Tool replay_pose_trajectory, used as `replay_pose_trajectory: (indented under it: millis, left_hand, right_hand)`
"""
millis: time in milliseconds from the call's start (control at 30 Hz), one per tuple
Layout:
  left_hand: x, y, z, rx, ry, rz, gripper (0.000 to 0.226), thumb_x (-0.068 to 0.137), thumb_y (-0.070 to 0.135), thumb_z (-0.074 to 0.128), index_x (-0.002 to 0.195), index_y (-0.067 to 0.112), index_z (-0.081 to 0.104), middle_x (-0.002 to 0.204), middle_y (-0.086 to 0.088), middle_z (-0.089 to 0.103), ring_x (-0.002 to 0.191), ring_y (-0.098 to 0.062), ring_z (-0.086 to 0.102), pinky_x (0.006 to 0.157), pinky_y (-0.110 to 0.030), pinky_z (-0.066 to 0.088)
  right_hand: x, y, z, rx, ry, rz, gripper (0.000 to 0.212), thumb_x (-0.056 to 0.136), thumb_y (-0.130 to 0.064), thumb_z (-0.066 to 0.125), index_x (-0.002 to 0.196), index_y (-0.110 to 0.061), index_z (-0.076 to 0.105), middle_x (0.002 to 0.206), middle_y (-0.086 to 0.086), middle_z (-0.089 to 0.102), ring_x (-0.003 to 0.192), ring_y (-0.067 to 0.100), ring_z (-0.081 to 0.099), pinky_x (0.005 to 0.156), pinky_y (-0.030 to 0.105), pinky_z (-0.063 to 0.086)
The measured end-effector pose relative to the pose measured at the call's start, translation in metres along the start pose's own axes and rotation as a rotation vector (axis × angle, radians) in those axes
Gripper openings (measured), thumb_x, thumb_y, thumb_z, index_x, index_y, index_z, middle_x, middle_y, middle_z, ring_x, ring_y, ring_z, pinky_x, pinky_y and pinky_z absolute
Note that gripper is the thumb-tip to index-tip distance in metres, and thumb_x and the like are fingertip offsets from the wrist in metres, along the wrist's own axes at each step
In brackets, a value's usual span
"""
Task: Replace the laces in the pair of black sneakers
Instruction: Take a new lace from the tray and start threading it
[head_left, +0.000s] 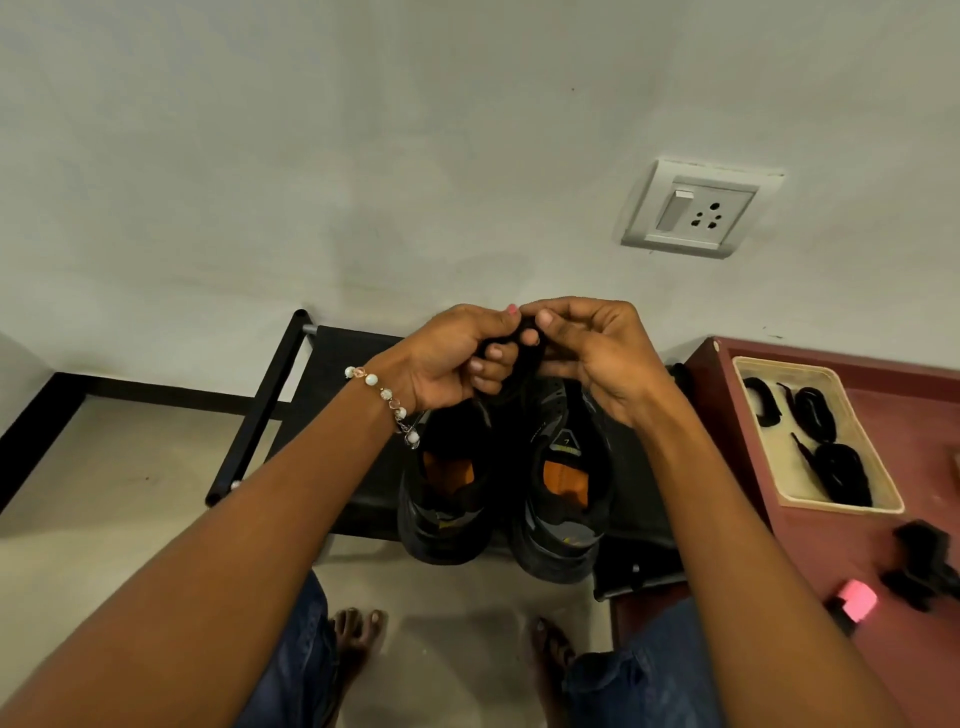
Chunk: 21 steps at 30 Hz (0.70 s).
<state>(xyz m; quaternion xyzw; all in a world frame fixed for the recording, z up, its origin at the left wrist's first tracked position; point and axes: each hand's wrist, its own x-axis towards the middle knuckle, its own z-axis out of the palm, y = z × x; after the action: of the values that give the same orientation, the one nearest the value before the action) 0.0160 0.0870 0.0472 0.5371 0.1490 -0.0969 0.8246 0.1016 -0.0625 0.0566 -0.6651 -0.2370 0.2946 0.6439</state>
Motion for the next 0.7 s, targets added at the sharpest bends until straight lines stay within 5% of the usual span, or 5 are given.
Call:
replay_pose_trajectory:
  millis: [133, 333, 533, 700]
  left_hand:
    - [0.008, -0.002, 0.013, 0.060, 0.103, -0.005, 0.034, 0.101, 0.029, 0.045, 0.079, 0.007, 0.058, 0.053, 0.004, 0.037, 0.037, -0.003, 0.027, 0.038, -0.016, 0.022]
    - [0.025, -0.011, 0.050, -0.001, 0.194, 0.023, 0.021, 0.097, 0.021, 0.056, 0.083, 0.006, 0.061, 0.057, 0.000, 0.042, 0.041, -0.007, 0.034, 0.038, -0.017, 0.027]
    - [0.055, -0.034, 0.110, 0.015, 0.243, 0.069, 0.025, 0.090, 0.021, 0.066, 0.082, -0.002, 0.066, 0.062, -0.009, 0.059, 0.050, -0.015, 0.056, 0.046, -0.022, 0.046]
    - [0.086, -0.051, 0.148, -0.041, 0.275, 0.115, 0.023, 0.092, 0.026, 0.063, 0.100, 0.005, 0.064, 0.096, -0.011, 0.072, 0.088, -0.019, 0.071, 0.083, -0.029, 0.056]
  right_hand:
    - [-0.005, 0.000, -0.009, -0.136, -0.030, -0.015, 0.022, 0.095, -0.002, 0.056, 0.114, -0.007, 0.068, 0.089, 0.011, 0.072, 0.085, 0.015, 0.071, 0.071, 0.028, 0.059]
    - [-0.020, 0.003, -0.039, -0.342, -0.054, -0.061, 0.018, 0.095, -0.007, 0.060, 0.107, -0.005, 0.073, 0.103, 0.009, 0.074, 0.108, 0.017, 0.066, 0.104, 0.039, 0.047]
    - [-0.042, 0.010, -0.097, -0.489, 0.219, -0.025, 0.016, 0.088, -0.010, 0.070, 0.102, -0.010, 0.077, 0.091, 0.004, 0.076, 0.093, 0.015, 0.071, 0.094, 0.037, 0.053]
    - [-0.069, 0.022, -0.169, -0.372, 0.567, 0.013, 0.012, 0.085, -0.003, 0.071, 0.094, -0.008, 0.076, 0.078, 0.005, 0.072, 0.075, 0.014, 0.065, 0.078, 0.034, 0.053]
